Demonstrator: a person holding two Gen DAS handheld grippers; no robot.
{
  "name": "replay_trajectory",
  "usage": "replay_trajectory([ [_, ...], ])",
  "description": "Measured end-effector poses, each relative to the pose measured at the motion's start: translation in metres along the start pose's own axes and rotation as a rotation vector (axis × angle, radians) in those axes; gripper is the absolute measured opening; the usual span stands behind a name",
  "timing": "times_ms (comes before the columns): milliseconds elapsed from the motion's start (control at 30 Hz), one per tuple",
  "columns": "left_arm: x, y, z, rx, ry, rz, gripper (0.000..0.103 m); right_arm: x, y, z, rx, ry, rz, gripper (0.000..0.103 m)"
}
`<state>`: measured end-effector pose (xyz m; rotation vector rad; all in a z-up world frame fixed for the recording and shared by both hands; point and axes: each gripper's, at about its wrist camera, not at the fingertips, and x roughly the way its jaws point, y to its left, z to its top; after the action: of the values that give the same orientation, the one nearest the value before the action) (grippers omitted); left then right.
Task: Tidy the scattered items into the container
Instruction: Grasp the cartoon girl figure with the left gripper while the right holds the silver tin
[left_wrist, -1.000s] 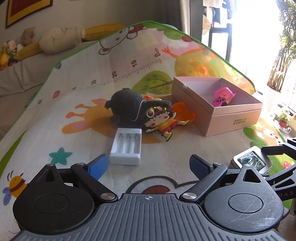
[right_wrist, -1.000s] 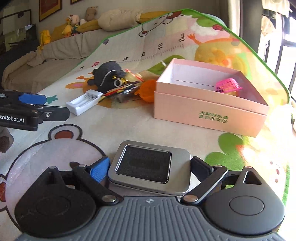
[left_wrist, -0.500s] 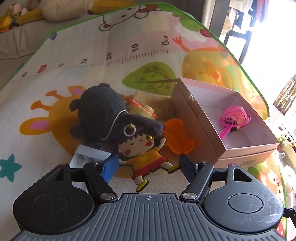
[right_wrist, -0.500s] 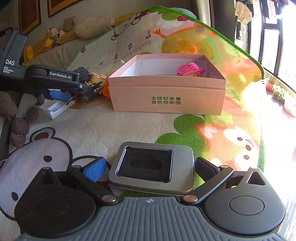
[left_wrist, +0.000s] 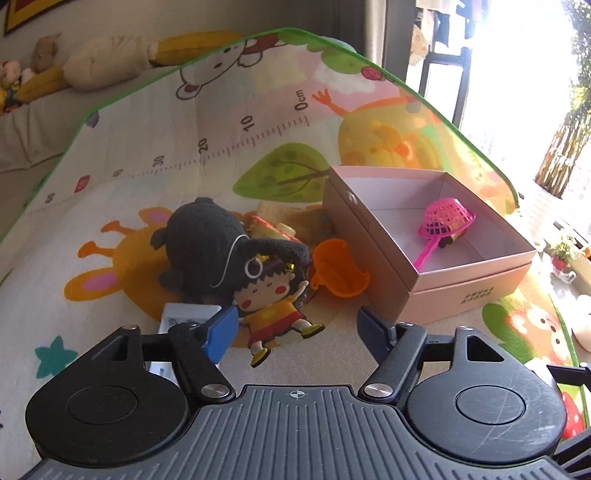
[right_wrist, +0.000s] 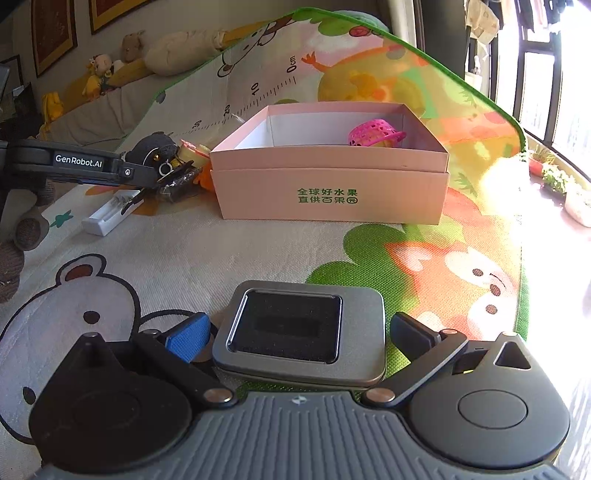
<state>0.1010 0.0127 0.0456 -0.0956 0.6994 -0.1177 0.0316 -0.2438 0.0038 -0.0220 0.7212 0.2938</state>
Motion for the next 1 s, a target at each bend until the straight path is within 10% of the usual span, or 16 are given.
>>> replay_trajectory([
  [200, 0.04, 0.017, 0.006, -0.126, 0.095, -0.013, 0.08, 0.0, -0.001, -0.001, 0.004, -0.002, 0.004, 0.103],
  [433, 0.031, 0.025, 0.009, -0.056, 0.068, 0.026, 0.046, 0.0, -0.002, -0.001, 0.007, -0.002, 0.008, 0.103],
  [833, -0.053, -0.011, -0.057, 0.09, 0.103, -0.041, 0.047, 0.001, 0.001, 0.0, -0.012, 0.006, -0.009, 0.103],
  [1000, -0.072, -0.013, -0.075, 0.089, 0.108, -0.098, 0.066, 0.002, 0.003, 0.0, -0.025, 0.011, -0.02, 0.103],
])
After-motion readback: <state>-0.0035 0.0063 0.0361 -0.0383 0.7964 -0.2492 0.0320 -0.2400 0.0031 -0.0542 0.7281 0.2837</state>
